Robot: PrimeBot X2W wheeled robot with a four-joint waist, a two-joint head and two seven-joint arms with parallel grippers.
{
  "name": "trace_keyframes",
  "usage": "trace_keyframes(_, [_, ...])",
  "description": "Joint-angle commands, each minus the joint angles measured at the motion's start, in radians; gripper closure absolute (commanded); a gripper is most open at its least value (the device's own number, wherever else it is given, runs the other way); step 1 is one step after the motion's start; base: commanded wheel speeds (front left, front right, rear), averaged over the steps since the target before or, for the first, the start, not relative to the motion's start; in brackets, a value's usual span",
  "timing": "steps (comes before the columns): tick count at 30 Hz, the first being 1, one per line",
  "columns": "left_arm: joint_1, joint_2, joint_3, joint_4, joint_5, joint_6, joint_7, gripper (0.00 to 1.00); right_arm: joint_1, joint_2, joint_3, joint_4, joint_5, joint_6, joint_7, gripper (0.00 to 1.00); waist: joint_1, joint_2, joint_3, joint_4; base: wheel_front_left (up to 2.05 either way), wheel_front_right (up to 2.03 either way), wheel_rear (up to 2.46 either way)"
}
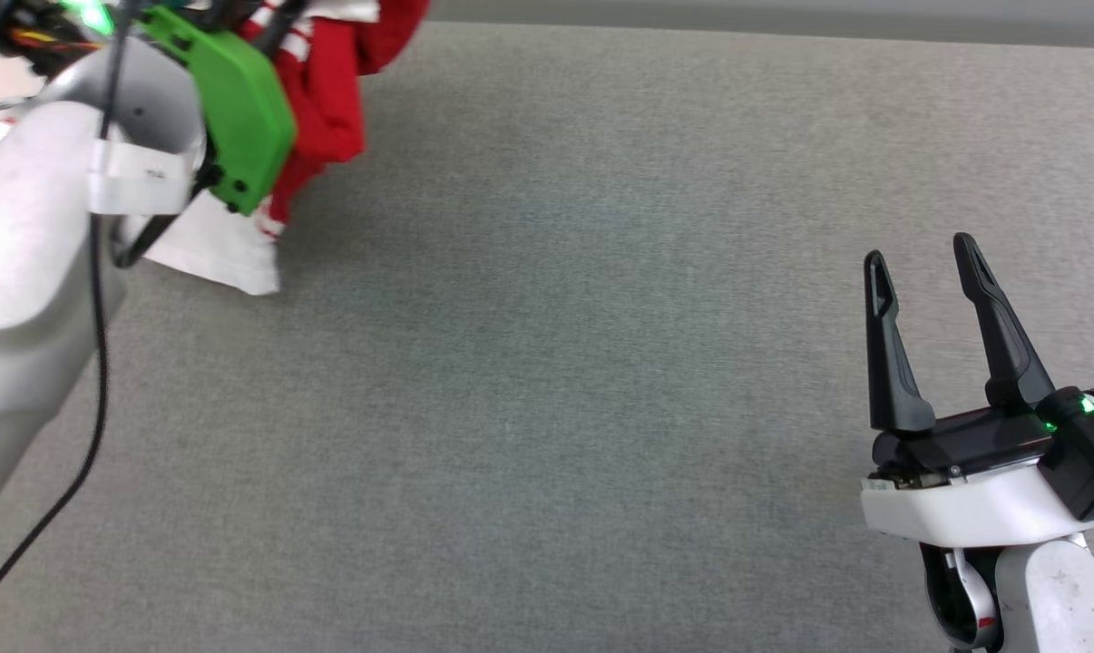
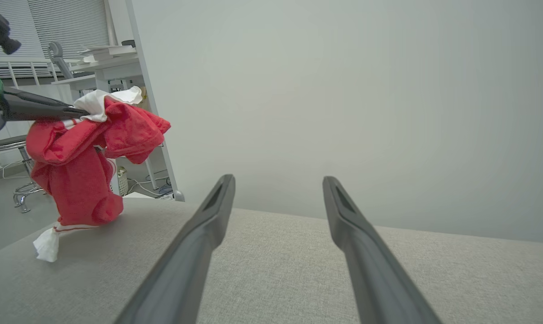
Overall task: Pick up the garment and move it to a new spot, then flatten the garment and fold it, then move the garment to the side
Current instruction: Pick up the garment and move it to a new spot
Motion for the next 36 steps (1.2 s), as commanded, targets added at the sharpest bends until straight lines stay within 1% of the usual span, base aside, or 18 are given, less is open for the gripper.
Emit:
trace_keyframes(1, [-0.020, -0.027, -0.016, -0.020, 0.015, -0.003, -0.010, 1.00, 0.011, -0.001, -0.004, -0.001, 0.014, -0.001, -0.007, 0.00, 0.0001, 0.0000, -0.019, -0.043, 0.00, 0.00, 0.00])
trace_keyframes(4, [-0.028, -0.064, -0.047, -0.052, 0.037, -0.003, -0.020, 1.00, 0.011, -0.001, -0.006, -0.002, 0.026, -0.001, -0.007, 0.00, 0.0001, 0.0000, -0.019, -0.083, 0.00, 0.00, 0.00])
trace_keyframes(10, [-0.041, -0.169, -0.126, -0.080, 0.050, -0.003, -0.049, 1.00, 0.009, -0.001, -0.009, -0.004, 0.047, -0.001, -0.007, 0.00, 0.0001, 0.0000, -0.001, -0.172, 0.00, 0.00, 0.00])
trace_keyframes(14, [-0.053, -0.253, -0.193, -0.049, 0.044, -0.003, -0.080, 1.00, 0.001, -0.001, -0.015, -0.006, 0.061, -0.001, -0.007, 0.00, 0.0001, 0.0000, 0.020, -0.223, 0.00, 0.00, 0.00])
trace_keyframes(19, [-0.043, -0.358, -0.284, 0.037, 0.032, -0.003, -0.129, 1.00, -0.008, -0.001, -0.026, -0.012, 0.076, -0.001, -0.007, 0.00, 0.0001, 0.0000, 0.053, -0.277, 0.00, 0.00, 0.00])
trace_keyframes(24, [-0.004, -0.440, -0.367, 0.134, 0.038, -0.003, -0.166, 1.00, -0.016, -0.001, -0.037, -0.016, 0.088, -0.001, -0.007, 0.00, 0.0001, 0.0000, 0.087, -0.310, 0.00, 0.00, 0.00])
trace_keyframes(28, [0.060, -0.497, -0.394, 0.189, 0.036, -0.003, -0.180, 1.00, -0.019, -0.001, -0.041, -0.017, 0.093, -0.001, -0.007, 0.00, 0.0001, 0.0000, 0.101, -0.321, 0.00, 0.00, 0.00])
trace_keyframes(32, [0.134, -0.536, -0.401, 0.218, 0.055, -0.003, -0.160, 1.00, -0.023, -0.001, -0.044, -0.017, 0.095, -0.001, -0.007, 0.00, 0.0001, 0.0000, 0.110, -0.326, 0.00, 0.00, 0.00])
trace_keyframes(36, [0.191, -0.555, -0.402, 0.224, 0.087, -0.003, -0.131, 1.00, -0.027, -0.001, -0.047, -0.014, 0.093, -0.001, -0.007, 0.00, 0.0001, 0.0000, 0.114, -0.323, 0.00, 0.00, 0.00])
